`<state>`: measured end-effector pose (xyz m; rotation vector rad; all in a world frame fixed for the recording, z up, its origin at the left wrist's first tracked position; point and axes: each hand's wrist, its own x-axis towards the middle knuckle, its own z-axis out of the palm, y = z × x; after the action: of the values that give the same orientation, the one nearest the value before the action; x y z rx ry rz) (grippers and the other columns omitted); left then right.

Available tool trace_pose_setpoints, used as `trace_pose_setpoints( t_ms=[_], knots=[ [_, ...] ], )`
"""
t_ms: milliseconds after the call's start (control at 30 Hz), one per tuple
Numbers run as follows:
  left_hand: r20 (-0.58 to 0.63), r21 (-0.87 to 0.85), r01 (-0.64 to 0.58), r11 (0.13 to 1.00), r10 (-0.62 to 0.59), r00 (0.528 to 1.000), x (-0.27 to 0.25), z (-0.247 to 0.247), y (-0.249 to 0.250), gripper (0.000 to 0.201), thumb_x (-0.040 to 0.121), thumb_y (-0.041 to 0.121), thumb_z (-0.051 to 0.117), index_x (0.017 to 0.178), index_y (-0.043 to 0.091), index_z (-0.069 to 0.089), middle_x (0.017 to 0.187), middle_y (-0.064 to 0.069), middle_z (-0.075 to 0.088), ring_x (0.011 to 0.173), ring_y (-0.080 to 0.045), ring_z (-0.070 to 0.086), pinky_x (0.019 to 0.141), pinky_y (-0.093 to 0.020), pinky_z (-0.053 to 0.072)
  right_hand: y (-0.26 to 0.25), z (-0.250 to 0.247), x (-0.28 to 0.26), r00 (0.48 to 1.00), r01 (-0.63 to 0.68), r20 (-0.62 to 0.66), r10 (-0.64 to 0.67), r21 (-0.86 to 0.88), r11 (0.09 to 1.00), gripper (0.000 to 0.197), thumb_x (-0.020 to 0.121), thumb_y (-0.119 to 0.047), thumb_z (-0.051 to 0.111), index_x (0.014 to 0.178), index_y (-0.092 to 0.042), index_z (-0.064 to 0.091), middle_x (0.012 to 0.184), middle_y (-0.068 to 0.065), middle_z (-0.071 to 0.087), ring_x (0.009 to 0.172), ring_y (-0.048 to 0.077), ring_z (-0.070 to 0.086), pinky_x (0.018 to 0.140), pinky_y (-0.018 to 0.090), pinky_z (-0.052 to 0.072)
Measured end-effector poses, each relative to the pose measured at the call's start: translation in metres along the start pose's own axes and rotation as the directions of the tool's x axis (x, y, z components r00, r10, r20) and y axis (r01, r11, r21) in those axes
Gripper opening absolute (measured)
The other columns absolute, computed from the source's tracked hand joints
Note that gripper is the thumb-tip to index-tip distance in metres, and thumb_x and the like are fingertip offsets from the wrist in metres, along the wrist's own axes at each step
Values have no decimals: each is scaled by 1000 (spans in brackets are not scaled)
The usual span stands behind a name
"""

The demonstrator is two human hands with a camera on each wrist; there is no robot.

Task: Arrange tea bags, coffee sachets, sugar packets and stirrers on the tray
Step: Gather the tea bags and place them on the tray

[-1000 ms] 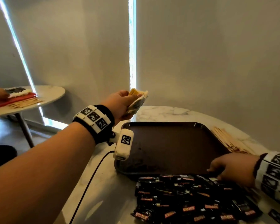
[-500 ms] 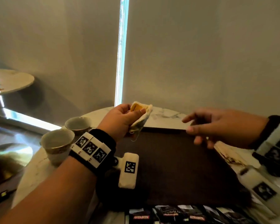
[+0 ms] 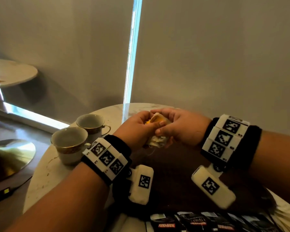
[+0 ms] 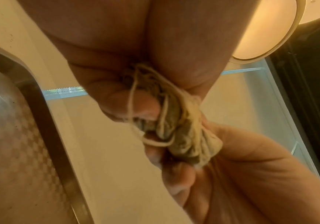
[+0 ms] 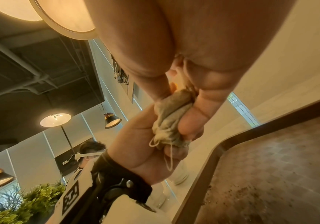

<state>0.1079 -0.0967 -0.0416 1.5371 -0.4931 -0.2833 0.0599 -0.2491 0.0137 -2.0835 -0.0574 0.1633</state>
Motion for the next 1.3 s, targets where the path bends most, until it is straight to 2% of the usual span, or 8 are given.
trace_pose_setpoints(
  t_ms=[167,333,467,633,800,967,1100,1300],
  knots=[
    [-125,75,-8,997,17,992,0,-3,5,60,86,55,62,125,20,32,88,-7,67,49,-9,66,42,-24,50,4,4,4,995,69,-67,-68,6,998,53,86,4,67,126,-31,63,99,7,75,76,20,73,65,32,60],
    [-118,-141,165,976,-182,976,3,-7,9,74,80,79,44,116,15,48,93,-10,65,68,-22,70,51,-33,55,14,8,14,993,26,-118,-18,66,997,31,81,0,73,105,-19,72,101,11,76,95,33,72,86,54,58],
    [-26,-438,150,886,-179,983,3,-12,9,35,98,33,36,93,7,59,77,-13,65,63,-25,67,57,-33,55,15,5,18,990,5,-137,40,319,948,24,86,10,64,102,-8,69,109,22,72,90,34,72,69,43,63],
    [-39,-505,117,855,-157,987,5,-16,6,32,96,3,40,121,-5,61,98,-21,68,71,-24,72,55,-30,59,13,-2,17,992,35,-126,25,455,890,24,90,11,55,106,-2,66,100,20,72,82,29,71,70,39,61],
    [-78,-559,72,826,-138,987,10,-15,0,34,99,6,50,131,-5,58,112,-24,67,81,-25,72,60,-28,58,10,2,19,989,67,-146,14,539,840,26,91,11,54,112,0,64,103,20,72,83,28,74,63,34,62],
    [-35,-627,84,775,-136,990,9,-4,0,44,90,29,57,126,4,64,127,-27,64,115,-44,62,105,-59,42,10,11,25,987,79,-162,12,542,837,24,91,13,53,98,-4,68,91,16,74,80,25,74,63,34,61],
    [87,-582,138,802,-107,990,3,-4,0,51,81,51,62,118,15,66,107,-17,70,96,-38,67,98,-65,44,11,15,29,980,51,-196,43,449,892,22,92,9,55,99,-6,70,98,17,75,91,29,73,78,45,61],
    [-48,-618,52,784,-104,993,11,-1,-6,25,93,5,62,115,16,60,104,-21,67,82,-35,72,78,-63,58,6,23,33,965,34,-261,-1,123,992,27,81,3,67,105,-9,72,105,21,73,102,41,69,94,58,53]
  ],
)
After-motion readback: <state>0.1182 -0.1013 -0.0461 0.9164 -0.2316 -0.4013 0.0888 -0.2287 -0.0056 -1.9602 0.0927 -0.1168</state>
